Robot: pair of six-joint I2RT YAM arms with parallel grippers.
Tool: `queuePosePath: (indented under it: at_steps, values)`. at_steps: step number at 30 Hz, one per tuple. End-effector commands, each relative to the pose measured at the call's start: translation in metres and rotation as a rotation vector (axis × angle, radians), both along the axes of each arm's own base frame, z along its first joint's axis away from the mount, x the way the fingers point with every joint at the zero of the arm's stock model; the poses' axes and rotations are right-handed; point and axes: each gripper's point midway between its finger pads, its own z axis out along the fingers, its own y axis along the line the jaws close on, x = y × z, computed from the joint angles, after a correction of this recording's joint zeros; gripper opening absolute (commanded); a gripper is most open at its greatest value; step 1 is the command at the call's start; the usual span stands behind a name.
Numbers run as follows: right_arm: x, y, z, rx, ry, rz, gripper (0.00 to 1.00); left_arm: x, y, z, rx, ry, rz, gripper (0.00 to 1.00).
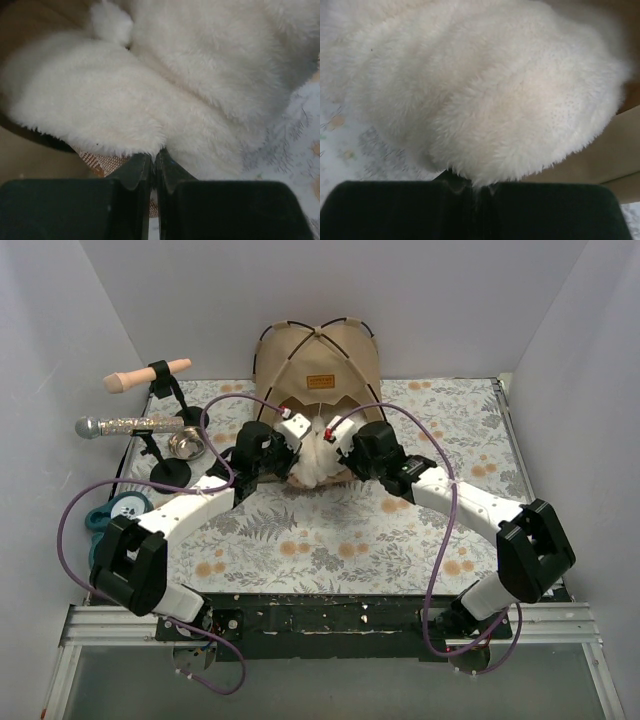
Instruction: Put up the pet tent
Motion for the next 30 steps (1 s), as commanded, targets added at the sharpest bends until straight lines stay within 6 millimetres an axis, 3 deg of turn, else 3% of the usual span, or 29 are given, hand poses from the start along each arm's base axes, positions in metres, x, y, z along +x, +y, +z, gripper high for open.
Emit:
queuePosePath:
  at_steps: [1,3,6,9,15,16,17,19,21,23,25,30]
  values:
    - [0.058,0.014,0.071,0.061,-0.422,-0.09,0.01,0.048,-0.018,0.07,-0.07,-0.398,0.041,0.0]
    - [0.068,0.012,0.082,0.074,-0.514,-0.116,0.01,0.054,-0.017,0.079,-0.07,-0.506,0.047,0.0]
    - [0.08,0.019,0.082,0.075,-0.573,-0.112,0.01,0.064,-0.019,0.083,-0.065,-0.591,0.045,0.0]
    - [0.094,0.027,0.058,0.023,-0.569,-0.103,0.01,0.081,-0.022,0.065,-0.03,-0.608,0.055,0.0]
    - [0.121,0.022,0.02,-0.102,-0.576,-0.152,0.01,0.117,-0.009,0.02,0.066,-0.583,0.117,0.0]
    - [0.122,0.019,0.015,-0.127,-0.557,-0.153,0.06,0.117,-0.007,0.015,0.084,-0.574,0.116,0.0]
    - [0.121,0.013,0.009,-0.156,-0.528,-0.153,0.12,0.115,-0.005,0.011,0.099,-0.549,0.104,0.07]
    - [0.117,0.002,0.012,-0.142,-0.465,-0.164,0.44,0.1,-0.009,0.017,0.066,-0.49,0.028,0.47]
    - [0.106,0.0,0.021,-0.096,-0.386,-0.142,0.6,0.072,-0.015,0.036,-0.008,-0.452,-0.08,0.79]
    - [0.091,-0.001,0.03,-0.063,-0.357,-0.11,0.71,0.048,-0.02,0.049,-0.046,-0.439,-0.155,0.98]
    - [0.075,0.0,0.033,-0.043,-0.325,-0.062,0.81,0.032,-0.02,0.058,-0.068,-0.423,-0.189,0.98]
    - [0.024,0.01,0.026,-0.036,-0.164,0.165,0.84,0.007,-0.017,0.075,-0.101,-0.366,-0.218,0.98]
